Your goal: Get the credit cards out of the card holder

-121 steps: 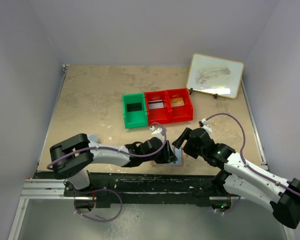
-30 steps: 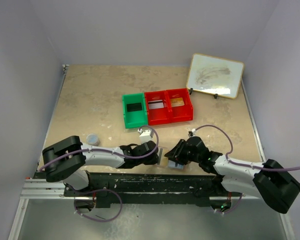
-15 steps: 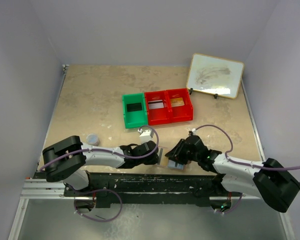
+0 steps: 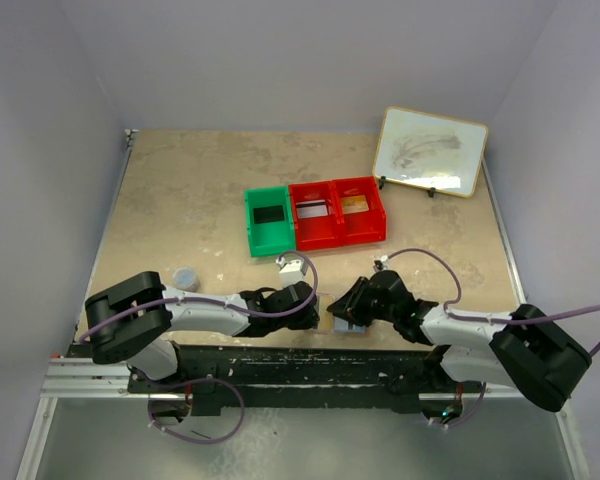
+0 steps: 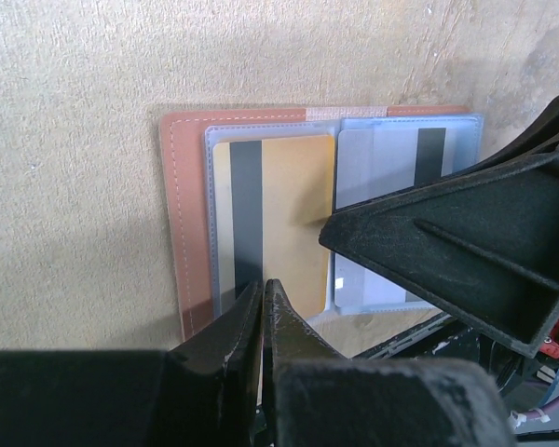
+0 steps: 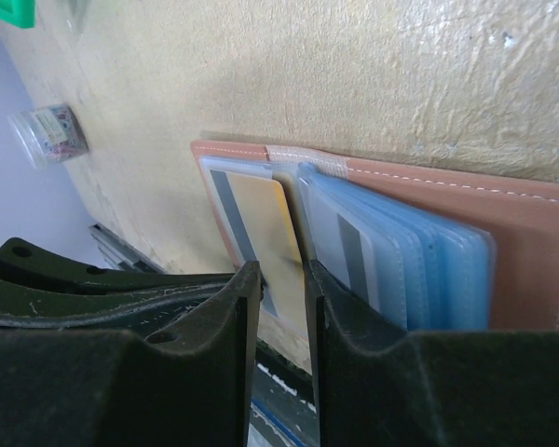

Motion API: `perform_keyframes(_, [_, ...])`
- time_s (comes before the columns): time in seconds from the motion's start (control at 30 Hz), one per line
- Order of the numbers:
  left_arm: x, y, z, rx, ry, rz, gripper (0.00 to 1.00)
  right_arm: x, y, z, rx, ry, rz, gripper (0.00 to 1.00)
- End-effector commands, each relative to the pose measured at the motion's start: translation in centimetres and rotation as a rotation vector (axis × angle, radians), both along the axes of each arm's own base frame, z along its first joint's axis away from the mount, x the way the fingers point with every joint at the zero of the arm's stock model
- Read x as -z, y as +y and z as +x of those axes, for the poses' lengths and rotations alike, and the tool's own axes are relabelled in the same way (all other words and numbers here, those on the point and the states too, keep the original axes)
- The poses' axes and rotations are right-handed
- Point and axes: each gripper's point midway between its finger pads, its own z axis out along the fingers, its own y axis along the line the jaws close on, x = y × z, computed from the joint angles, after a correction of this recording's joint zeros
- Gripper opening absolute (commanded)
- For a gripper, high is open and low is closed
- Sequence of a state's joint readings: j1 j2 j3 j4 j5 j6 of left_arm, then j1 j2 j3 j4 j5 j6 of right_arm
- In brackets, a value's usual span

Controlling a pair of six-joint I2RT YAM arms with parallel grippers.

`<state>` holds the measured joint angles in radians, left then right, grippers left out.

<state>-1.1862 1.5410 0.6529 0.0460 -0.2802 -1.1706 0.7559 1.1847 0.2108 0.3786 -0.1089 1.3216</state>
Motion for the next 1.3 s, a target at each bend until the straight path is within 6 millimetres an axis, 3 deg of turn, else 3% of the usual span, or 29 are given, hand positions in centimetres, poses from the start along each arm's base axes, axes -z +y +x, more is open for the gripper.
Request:
perform_keyframes(0.0, [0.8, 0.7, -0.3, -0.009, 0.02, 0.039, 0.0, 1.9, -0.9, -1.3, -0.031, 0.018, -0.035, 0.28])
perform_keyframes(0.23, [-2.0, 1.2, 1.0, -0.053, -0.058, 0.018, 0.01, 0.7, -0.4, -0.6, -0.074, -0.035, -0.038, 0.15])
perform_keyframes(0.4, [-4.2, 1.2, 1.9, -0.064, -0.112, 0.022, 0.04, -2.0, -0.7, 0.3, -0.112, -0.105, -0.114, 0.27])
perform_keyframes(0.5, [-5.8, 1.0, 2.7, -0.059, -0.156, 0.023, 0.1, -3.3, -2.0, 0.5, -0.087, -0.113, -0.18, 0.36])
perform_keyframes(0.57, [-6.5, 0.9, 3.4, -0.05, -0.174, 0.029, 0.15, -3.8, -3.0, 0.2, -0.058, -0.098, -0.215, 0.42])
perform_keyframes(0.73, [-7.8, 0.4, 6.7, -0.002, -0.191, 0.034, 0.23, -3.5, -4.3, -2.1, -0.072, -0.034, -0.218, 0.46])
perform_keyframes(1.0, [-5.9, -2.5, 8.6, 0.186, -0.176, 0.137, 0.28, -2.8, -3.6, -4.7, -0.152, -0.015, -0.096, 0.51])
perform_keyframes(1.1, [-4.7, -3.5, 8.1, 0.26, -0.153, 0.142, 0.29, -2.6, -3.3, -5.4, -0.185, -0.008, -0.07, 0.52])
perform_keyframes(1.27, [-2.7, -3.4, 7.6, 0.28, -0.119, 0.163, 0.29, -2.8, -2.5, -6.3, -0.274, -0.022, -0.026, 0.59])
